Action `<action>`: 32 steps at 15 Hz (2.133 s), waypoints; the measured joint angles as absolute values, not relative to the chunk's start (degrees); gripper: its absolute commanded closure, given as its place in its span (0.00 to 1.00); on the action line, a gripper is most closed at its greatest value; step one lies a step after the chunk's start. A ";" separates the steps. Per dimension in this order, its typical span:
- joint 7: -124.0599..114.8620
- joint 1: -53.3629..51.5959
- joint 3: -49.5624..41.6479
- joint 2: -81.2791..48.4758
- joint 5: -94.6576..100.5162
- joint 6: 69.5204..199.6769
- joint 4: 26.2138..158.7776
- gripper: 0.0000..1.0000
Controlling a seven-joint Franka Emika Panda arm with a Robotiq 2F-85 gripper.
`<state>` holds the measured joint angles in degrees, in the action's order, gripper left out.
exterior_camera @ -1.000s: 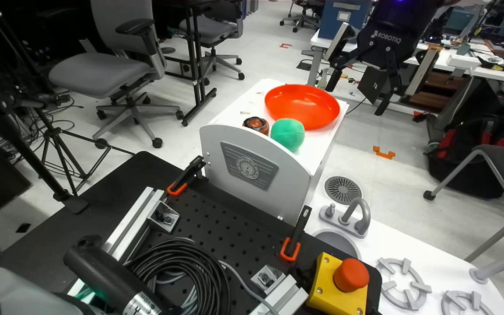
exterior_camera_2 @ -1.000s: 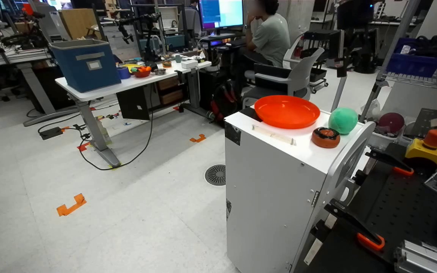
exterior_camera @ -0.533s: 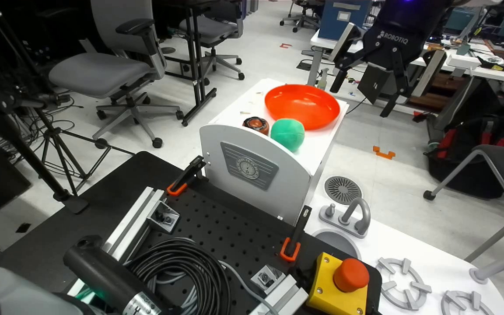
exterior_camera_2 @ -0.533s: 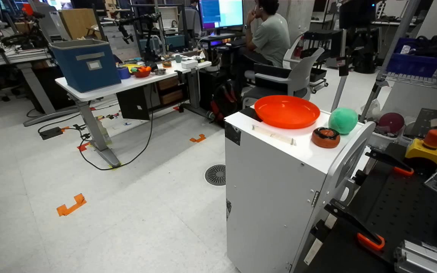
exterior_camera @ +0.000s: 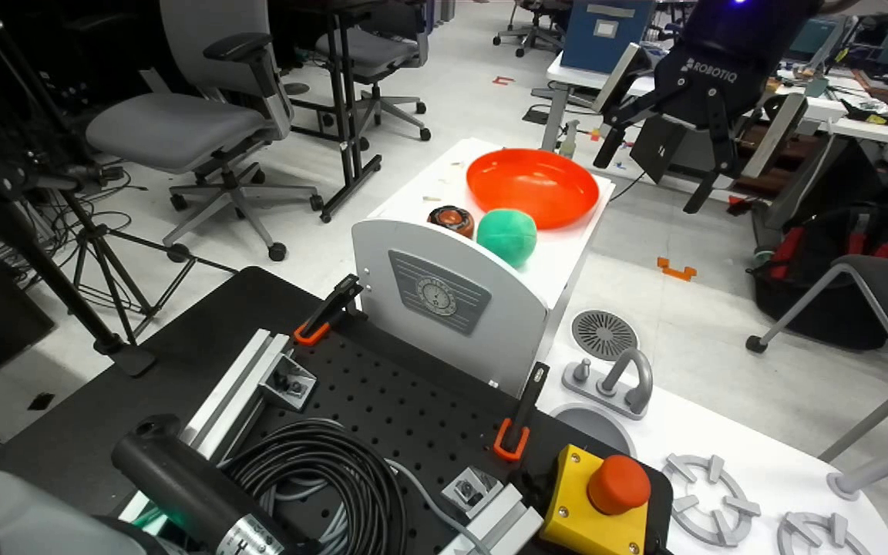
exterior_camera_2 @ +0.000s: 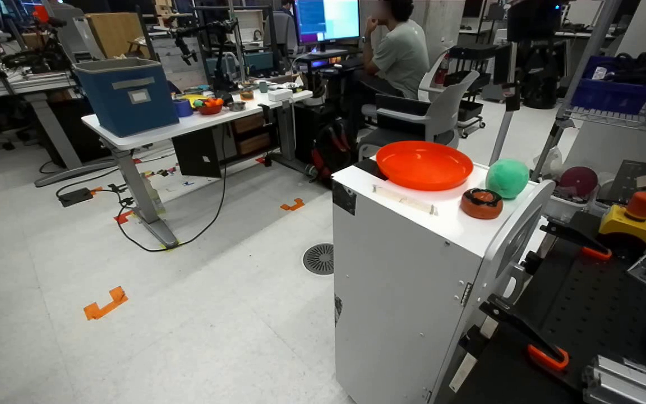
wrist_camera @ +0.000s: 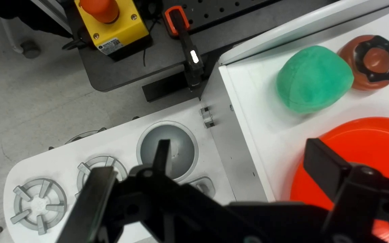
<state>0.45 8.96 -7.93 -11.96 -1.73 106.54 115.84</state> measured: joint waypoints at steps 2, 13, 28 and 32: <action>0.45 8.93 -7.92 -11.96 -1.73 106.51 115.84 0.00; 0.44 6.80 -5.45 -12.00 -1.74 106.38 115.84 0.00; 0.49 2.29 -0.96 -12.18 -1.84 106.38 115.82 0.00; 0.65 2.22 -0.72 -12.74 -1.89 106.38 115.82 0.00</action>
<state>0.65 2.22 -0.72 -12.74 -1.89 106.38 115.82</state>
